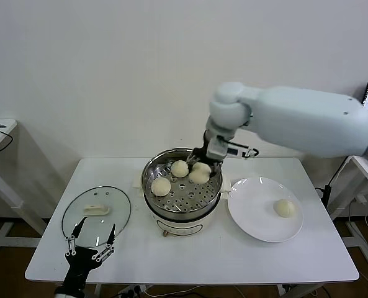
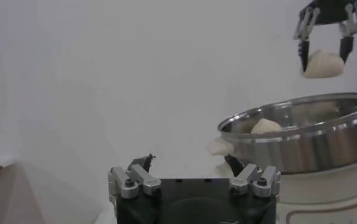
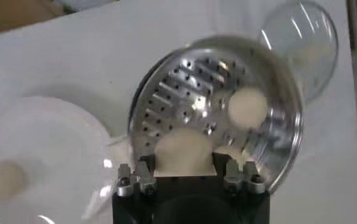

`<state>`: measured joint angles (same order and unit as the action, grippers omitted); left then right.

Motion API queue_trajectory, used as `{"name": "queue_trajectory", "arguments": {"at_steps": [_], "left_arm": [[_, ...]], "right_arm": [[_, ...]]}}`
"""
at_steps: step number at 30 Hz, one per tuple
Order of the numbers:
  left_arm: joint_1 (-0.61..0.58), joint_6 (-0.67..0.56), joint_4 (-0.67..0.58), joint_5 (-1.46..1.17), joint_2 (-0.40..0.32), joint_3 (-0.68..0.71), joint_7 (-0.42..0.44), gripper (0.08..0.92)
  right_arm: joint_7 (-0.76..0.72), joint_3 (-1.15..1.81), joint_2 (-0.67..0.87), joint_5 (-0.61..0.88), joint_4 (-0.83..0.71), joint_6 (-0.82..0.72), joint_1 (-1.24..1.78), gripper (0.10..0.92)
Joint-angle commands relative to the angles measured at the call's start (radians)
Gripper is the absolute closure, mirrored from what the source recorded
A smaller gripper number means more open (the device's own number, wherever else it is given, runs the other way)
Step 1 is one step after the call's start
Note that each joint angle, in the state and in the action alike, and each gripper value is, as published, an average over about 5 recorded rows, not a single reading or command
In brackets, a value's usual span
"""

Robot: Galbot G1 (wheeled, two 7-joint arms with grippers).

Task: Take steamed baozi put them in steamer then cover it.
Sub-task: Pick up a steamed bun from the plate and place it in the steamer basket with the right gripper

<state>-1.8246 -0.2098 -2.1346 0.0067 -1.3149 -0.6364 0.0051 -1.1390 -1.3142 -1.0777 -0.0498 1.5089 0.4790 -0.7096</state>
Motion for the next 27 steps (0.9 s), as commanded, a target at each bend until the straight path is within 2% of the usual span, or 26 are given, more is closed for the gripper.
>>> {"name": "queue_trajectory", "arguments": {"at_steps": [1, 21, 24, 27], "left_arm": [[-0.001, -0.002, 0.003, 0.000, -0.001, -0.001, 0.001, 0.177], [0.001, -0.006, 0.021, -0.001, 0.002, -0.001, 0.000, 0.177], [0.001, -0.006, 0.021, -0.001, 0.003, -0.001, 0.000, 0.177], [0.001, -0.006, 0.021, -0.001, 0.003, 0.000, 0.000, 0.177]], "right_arm": [[0.028, 0.027, -0.079, -0.238, 0.014, 0.191, 0.137, 0.364], [0.039, 0.071, -0.136, -0.367, -0.080, 0.240, 0.288, 0.348], [0.041, 0.086, -0.133, -0.373, -0.079, 0.243, 0.286, 0.326], [0.037, 0.123, -0.111, -0.352, -0.071, 0.243, 0.275, 0.268]]}}
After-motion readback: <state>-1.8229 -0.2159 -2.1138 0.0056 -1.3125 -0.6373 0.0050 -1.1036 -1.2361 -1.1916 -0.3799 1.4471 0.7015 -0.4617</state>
